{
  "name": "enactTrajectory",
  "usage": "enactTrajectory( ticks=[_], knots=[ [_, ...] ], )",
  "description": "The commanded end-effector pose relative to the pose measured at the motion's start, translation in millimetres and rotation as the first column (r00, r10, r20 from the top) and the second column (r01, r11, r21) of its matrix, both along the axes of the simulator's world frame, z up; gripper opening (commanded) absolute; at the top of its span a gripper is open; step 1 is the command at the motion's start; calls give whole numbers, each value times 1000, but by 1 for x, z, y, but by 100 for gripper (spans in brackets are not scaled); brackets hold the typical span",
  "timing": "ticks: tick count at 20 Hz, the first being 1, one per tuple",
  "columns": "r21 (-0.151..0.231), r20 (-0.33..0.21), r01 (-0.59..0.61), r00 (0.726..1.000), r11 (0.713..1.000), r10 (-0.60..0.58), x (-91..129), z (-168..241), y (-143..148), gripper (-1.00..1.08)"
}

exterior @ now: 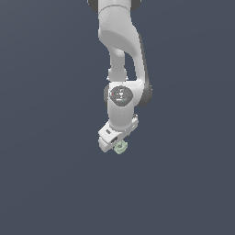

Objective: Pick up the object and move it to a goal position.

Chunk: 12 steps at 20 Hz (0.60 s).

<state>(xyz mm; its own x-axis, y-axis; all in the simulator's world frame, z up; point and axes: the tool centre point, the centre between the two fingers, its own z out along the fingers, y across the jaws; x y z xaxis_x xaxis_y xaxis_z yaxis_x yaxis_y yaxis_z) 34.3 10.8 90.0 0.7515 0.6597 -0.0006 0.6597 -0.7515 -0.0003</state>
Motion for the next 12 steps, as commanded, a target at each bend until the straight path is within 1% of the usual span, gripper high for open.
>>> enactTrajectory(
  ticks=[1, 5, 12],
  knots=[
    [0, 0, 0, 1000, 1000, 0, 0, 0, 0, 100],
    [0, 0, -1, 1000, 1000, 1, 0, -10, 0, 100],
    [0, 1, -5, 1000, 1000, 5, -1, -45, 0, 100]
  ],
)
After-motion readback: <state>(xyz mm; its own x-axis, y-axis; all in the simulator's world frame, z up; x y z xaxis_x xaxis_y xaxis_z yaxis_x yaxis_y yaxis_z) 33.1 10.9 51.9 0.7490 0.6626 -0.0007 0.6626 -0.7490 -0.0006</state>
